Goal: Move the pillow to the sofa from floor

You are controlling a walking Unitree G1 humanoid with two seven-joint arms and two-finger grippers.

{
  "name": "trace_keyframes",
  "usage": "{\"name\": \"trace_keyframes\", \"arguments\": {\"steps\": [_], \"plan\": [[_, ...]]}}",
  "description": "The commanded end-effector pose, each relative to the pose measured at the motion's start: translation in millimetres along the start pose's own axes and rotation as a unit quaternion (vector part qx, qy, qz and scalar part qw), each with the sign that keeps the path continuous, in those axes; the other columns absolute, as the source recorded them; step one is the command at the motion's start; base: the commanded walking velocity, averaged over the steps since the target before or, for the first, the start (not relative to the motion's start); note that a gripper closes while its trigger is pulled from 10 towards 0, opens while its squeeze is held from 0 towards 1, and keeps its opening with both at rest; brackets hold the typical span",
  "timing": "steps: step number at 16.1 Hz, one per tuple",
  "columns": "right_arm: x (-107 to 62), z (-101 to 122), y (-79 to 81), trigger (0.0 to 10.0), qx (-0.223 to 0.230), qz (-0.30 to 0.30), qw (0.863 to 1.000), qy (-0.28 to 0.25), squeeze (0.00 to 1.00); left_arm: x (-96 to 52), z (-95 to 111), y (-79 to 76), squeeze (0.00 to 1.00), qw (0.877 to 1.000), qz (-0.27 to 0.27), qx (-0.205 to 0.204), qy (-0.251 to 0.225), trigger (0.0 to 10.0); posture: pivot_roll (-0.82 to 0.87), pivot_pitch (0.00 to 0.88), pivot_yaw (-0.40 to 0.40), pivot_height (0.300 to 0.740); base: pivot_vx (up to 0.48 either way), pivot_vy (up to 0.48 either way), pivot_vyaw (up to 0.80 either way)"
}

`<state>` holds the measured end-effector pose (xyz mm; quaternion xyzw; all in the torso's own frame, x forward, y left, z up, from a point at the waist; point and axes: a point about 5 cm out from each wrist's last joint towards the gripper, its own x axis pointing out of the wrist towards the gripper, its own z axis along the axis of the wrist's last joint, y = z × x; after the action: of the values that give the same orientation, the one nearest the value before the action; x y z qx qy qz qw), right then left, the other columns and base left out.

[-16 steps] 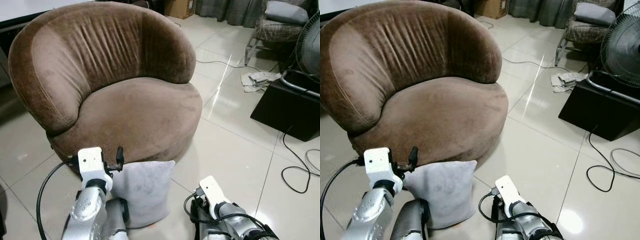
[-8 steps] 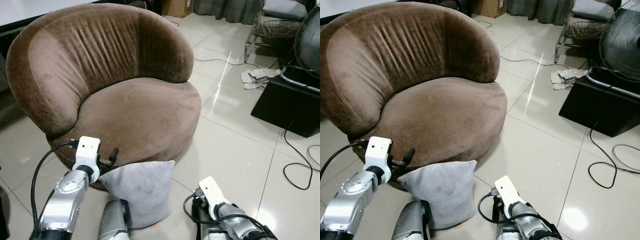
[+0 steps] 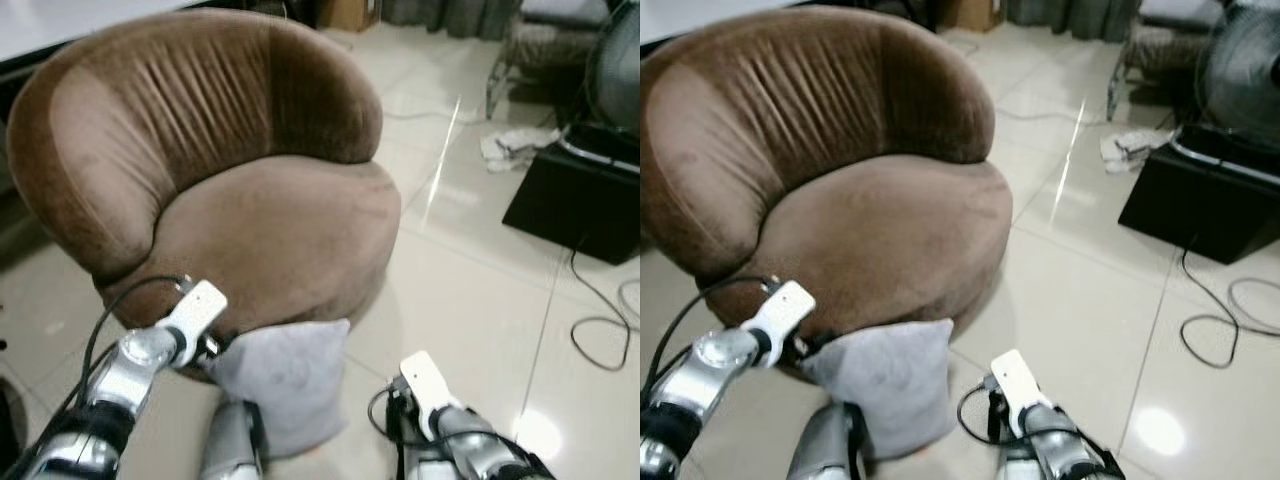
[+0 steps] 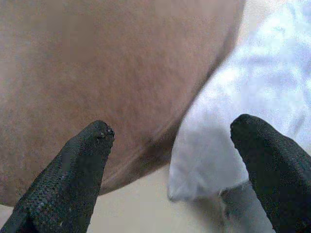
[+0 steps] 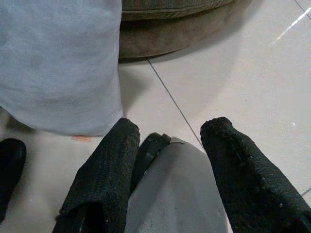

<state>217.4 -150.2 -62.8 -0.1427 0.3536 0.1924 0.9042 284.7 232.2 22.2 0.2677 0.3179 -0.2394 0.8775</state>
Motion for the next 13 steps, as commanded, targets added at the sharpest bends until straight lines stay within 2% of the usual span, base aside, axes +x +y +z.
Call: {"name": "trace_keyframes", "arguments": {"steps": [1,4,7,10,11,13], "plan": [[-1.1,-4,0.6,10.0,0.009,-0.002,1.000,0.004,0.00,-0.6,-3,1.7,0.00,1.000,-0.009,0.024,0.012,10.0,-0.14,0.000,0.054,0.598,0.000,0.000,0.00],[-4.1,-10,-3.0,10.0,0.021,-0.014,1.000,0.010,0.00,4.9,-10,5.0,0.00,0.992,-0.028,0.107,0.059,10.0,-0.19,0.012,0.073,0.598,0.000,0.000,0.00],[-7.0,-15,-6.6,10.0,0.031,-0.025,0.999,0.011,0.00,10.8,-2,1.8,0.00,0.987,-0.044,0.145,0.060,10.0,-0.23,0.035,0.102,0.598,0.000,0.000,0.00],[-9.3,-20,-8.7,10.0,0.042,-0.032,0.999,0.011,0.00,21.8,19,-7.7,0.00,0.977,-0.062,0.200,0.044,10.0,-0.24,0.053,0.109,0.598,0.000,0.000,0.00],[-9.9,-21,-8.9,10.0,0.042,-0.031,0.999,0.013,0.00,27.4,28,-15.9,0.00,0.968,-0.076,0.235,0.043,10.0,-0.25,0.056,0.117,0.598,0.000,0.000,0.00],[-10.5,-22,-10.1,10.0,0.045,-0.034,0.998,0.014,0.00,32.2,36,-23.3,0.00,0.963,-0.079,0.256,0.038,10.0,-0.27,0.053,0.128,0.598,0.000,0.000,0.00]]}}
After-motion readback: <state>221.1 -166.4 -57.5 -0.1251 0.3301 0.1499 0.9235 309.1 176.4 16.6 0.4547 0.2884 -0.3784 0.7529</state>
